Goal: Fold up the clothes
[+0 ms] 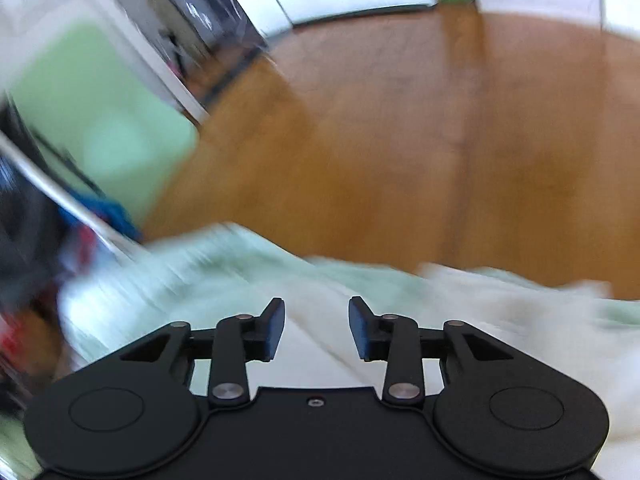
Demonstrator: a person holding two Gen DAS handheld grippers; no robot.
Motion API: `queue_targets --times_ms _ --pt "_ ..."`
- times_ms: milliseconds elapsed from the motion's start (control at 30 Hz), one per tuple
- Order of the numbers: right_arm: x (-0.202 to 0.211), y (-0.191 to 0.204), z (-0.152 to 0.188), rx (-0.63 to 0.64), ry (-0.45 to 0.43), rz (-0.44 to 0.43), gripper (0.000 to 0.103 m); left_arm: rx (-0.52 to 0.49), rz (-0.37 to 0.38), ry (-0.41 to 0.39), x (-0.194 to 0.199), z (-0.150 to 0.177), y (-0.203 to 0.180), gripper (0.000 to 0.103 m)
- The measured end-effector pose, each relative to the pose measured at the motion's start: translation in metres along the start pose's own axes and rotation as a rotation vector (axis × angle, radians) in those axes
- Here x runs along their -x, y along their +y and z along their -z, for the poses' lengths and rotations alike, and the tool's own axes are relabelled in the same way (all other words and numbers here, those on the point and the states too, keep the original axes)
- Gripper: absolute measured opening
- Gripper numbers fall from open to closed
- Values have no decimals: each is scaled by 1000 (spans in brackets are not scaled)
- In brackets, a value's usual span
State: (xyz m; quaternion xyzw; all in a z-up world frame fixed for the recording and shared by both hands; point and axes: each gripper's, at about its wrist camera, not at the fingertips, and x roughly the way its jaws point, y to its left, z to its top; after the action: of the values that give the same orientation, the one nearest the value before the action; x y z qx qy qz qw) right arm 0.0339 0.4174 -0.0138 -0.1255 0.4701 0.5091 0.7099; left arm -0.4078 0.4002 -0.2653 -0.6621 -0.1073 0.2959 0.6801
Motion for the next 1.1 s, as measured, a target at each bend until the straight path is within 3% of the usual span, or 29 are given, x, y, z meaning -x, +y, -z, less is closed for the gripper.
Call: queue_targets --times_ms 100,267,400,467,567,600,700,767,867,967,1100 --pt "19 -27 27 47 102 207 44 -190 -85 -10 -1 11 -22 11" --pt "72 -68 76 45 208 204 45 -86 -312 91 -9 -1 -20 22" --pt "85 -86 124 67 261 205 58 -90 -255 52 24 -9 -33 26" --pt "77 -104 145 35 261 237 63 -153 -247 53 25 -3 -49 54" --pt "56 -132 178 -57 200 291 64 -259 -297 111 10 11 -69 56" --pt "50 -140 188 -100 176 290 61 -286 -308 114 8 15 -74 56" --pt "52 -139 208 -133 45 274 37 -326 -254 75 15 26 -88 56" --pt "62 -122 209 -39 -8 300 33 -343 -222 58 7 26 -98 56" --pt "81 -91 195 140 -7 328 32 -410 -160 35 17 19 -105 57" --pt "109 -66 175 291 -44 341 32 -450 -179 -4 18 10 -112 57" --pt "133 -59 143 350 -79 419 32 -416 -187 -8 10 2 -116 59"
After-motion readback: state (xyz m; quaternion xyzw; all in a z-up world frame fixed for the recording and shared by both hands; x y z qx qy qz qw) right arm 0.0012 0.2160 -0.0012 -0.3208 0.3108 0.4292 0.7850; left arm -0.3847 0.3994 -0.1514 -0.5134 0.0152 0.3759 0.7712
